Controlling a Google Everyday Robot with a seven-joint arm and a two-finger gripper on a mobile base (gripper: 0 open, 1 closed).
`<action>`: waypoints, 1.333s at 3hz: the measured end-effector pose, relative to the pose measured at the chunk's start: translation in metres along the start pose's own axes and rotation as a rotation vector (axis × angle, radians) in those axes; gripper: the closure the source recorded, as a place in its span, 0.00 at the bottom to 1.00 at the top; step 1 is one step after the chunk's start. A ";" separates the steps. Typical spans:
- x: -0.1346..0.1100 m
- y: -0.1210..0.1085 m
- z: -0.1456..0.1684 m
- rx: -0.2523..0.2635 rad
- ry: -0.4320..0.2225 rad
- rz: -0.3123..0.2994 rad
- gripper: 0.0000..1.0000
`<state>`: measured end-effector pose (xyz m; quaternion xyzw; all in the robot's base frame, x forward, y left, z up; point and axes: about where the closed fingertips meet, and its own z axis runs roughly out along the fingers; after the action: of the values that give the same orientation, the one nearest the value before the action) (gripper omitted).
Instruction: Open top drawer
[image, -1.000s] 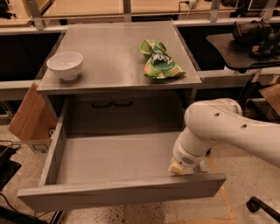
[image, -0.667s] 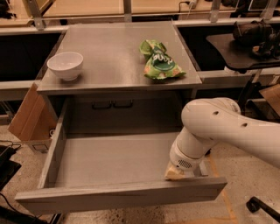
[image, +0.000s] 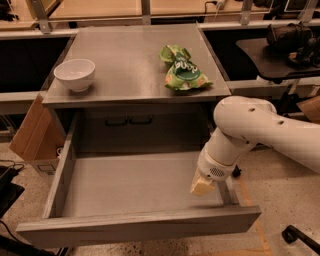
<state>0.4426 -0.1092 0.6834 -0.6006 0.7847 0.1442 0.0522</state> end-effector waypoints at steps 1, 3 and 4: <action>0.013 -0.059 -0.009 0.005 0.030 -0.068 1.00; 0.032 -0.153 -0.076 0.144 0.115 -0.139 1.00; 0.036 -0.161 -0.134 0.251 0.142 -0.117 1.00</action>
Offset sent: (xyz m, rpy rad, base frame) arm 0.1924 -0.1030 0.0307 -0.1508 -0.1638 0.1822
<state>0.5993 -0.2192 0.7757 -0.6429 0.7618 -0.0010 0.0794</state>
